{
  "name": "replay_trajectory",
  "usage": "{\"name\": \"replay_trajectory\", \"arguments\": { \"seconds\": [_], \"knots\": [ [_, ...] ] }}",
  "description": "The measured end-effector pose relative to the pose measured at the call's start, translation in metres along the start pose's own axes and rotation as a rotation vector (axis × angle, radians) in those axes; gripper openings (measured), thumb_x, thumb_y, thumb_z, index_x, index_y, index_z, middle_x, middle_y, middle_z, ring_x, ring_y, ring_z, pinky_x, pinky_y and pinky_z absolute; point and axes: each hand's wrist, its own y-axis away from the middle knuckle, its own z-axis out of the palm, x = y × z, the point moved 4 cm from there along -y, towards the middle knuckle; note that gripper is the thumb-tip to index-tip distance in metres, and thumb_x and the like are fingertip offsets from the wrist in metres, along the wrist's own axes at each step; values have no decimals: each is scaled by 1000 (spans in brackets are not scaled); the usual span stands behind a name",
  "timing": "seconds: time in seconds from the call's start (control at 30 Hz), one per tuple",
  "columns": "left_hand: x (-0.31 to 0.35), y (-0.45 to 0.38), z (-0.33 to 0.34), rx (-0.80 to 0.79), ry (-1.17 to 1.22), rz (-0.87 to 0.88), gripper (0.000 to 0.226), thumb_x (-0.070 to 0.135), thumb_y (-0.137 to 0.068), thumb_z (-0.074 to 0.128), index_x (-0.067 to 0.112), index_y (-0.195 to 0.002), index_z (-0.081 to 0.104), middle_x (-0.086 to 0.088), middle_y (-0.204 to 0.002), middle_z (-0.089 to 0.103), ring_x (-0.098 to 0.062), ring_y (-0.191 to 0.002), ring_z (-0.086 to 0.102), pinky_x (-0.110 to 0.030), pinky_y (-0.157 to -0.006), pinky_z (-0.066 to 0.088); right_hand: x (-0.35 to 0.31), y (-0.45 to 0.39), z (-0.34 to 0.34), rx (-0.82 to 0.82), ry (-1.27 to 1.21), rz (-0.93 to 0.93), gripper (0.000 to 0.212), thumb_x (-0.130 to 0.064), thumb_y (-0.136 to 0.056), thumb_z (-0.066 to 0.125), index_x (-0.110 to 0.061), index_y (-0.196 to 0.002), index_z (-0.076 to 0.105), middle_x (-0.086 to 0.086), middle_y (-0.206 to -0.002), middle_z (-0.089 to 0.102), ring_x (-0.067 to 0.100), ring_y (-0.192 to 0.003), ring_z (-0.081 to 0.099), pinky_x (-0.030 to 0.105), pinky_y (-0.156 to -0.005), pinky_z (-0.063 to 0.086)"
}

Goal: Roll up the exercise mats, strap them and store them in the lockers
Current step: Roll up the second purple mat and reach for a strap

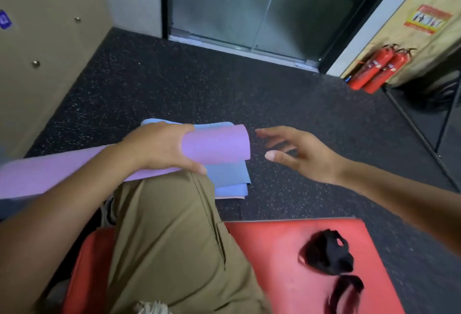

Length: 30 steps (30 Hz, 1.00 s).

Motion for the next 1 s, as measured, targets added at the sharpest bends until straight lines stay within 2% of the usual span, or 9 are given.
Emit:
{"name": "replay_trajectory", "arguments": {
  "seconds": [0.17,0.27,0.37,0.43,0.53,0.63,0.73,0.87,1.0],
  "knots": [
    [5,-10,4,-46,-56,-21,91,90,-53,70,44,-129,54,11,-125,67,-22,-99,56,-38,-84,49,66,44,29,-205,127,238,40,-49,-93,65,-29,-128,66,-23,-108,64,-5,-96,64,17,-82,53],
    [8,-11,6,-41,-70,-26,94,89,-55,71,42,-134,53,7,-129,66,-26,-106,59,-40,-86,49,101,67,46,-389,194,366,35,-48,-94,68,-28,-122,68,-20,-106,67,-11,-92,62,9,-81,46],
    [9,-11,7,-33,-84,-36,98,91,-55,71,39,-136,52,5,-129,67,-28,-110,61,-40,-87,50,125,88,55,-581,318,473,39,-53,-92,68,-28,-123,66,-13,-112,69,5,-101,65,26,-91,51],
    [8,-11,9,-37,-91,-45,97,93,-53,69,40,-133,52,6,-128,67,-28,-107,61,-40,-86,50,139,98,56,-658,490,556,44,-56,-93,66,-26,-124,63,-9,-114,66,14,-103,63,30,-85,50],
    [4,-10,9,-46,-76,-57,94,98,-48,64,42,-123,54,7,-119,68,-26,-98,58,-41,-85,52,157,109,53,-660,762,747,55,-62,-95,57,-16,-125,58,3,-118,65,25,-110,64,33,-81,52],
    [-1,-9,7,-56,-18,-69,105,103,-39,56,40,-124,55,5,-120,68,-27,-102,60,-42,-88,52,169,116,57,-632,590,942,49,-57,-95,58,-8,-90,63,6,-83,67,26,-84,73,34,-68,62],
    [-4,-9,6,-61,24,-61,106,103,-38,57,38,-122,56,7,-119,68,-26,-100,59,-43,-88,52,176,117,61,-546,524,1004,39,-43,-92,71,-11,-76,54,6,-75,64,23,-71,69,29,-56,60],
    [-4,-10,6,-58,24,-51,100,103,-40,57,39,-117,57,10,-114,67,-24,-97,59,-42,-85,51,180,118,64,-508,456,1069,27,-25,-89,76,-2,-93,62,7,-75,62,17,-62,65,26,-51,58],
    [-5,-13,6,-52,8,-36,91,102,-42,59,37,-105,58,10,-105,66,-24,-93,60,-42,-83,51,173,122,57,-530,351,1062,35,-22,-87,78,2,-110,67,12,-86,70,17,-64,69,24,-49,55]
  ]
}}
